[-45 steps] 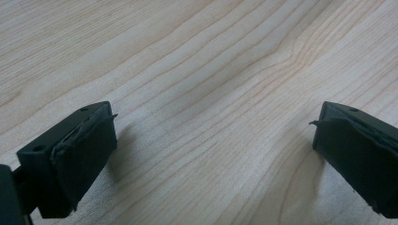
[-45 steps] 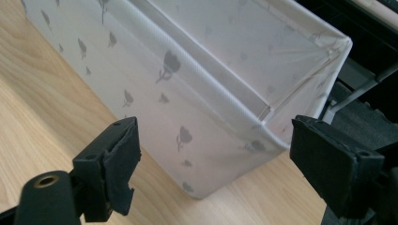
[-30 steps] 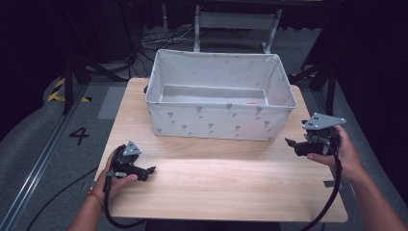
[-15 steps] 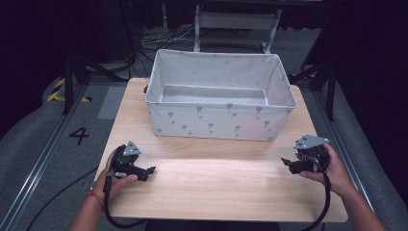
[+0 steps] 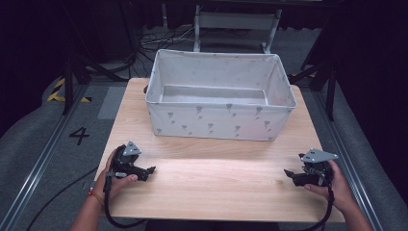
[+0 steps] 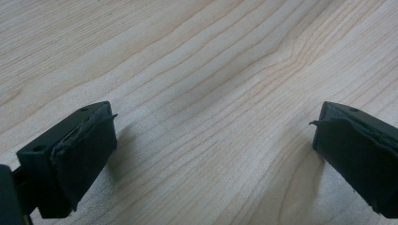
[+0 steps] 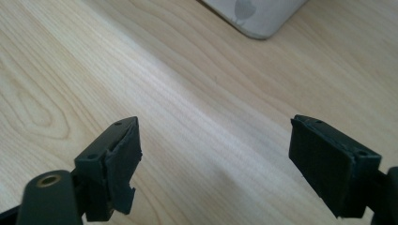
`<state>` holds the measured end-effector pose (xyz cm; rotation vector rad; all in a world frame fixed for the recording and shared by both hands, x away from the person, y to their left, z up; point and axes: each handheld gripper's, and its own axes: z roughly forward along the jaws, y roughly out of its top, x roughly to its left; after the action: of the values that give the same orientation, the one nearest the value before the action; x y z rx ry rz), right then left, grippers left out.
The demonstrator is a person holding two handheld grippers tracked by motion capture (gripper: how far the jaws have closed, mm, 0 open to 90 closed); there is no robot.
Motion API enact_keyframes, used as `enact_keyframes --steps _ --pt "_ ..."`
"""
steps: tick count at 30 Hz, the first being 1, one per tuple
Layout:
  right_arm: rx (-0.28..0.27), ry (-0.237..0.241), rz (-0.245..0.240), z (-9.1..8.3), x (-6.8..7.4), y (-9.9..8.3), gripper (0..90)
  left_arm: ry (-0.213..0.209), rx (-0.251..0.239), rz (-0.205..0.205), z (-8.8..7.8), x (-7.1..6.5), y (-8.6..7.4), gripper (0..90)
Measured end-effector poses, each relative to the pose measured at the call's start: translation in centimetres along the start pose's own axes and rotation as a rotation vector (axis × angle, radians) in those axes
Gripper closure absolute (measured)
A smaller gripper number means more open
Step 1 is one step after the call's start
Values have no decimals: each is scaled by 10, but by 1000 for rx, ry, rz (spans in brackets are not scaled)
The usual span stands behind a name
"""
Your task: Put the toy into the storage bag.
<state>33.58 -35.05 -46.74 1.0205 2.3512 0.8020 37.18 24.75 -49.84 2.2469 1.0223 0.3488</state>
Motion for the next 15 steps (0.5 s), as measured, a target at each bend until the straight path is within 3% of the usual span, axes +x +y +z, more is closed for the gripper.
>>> enact_keyframes --steps 9,15 --pt "-23 26 88 3 -2 -32 179 1 0 -2 0 0 0 3" --pt "-72 72 199 6 -8 -49 168 2 0 -5 0 0 0 3"
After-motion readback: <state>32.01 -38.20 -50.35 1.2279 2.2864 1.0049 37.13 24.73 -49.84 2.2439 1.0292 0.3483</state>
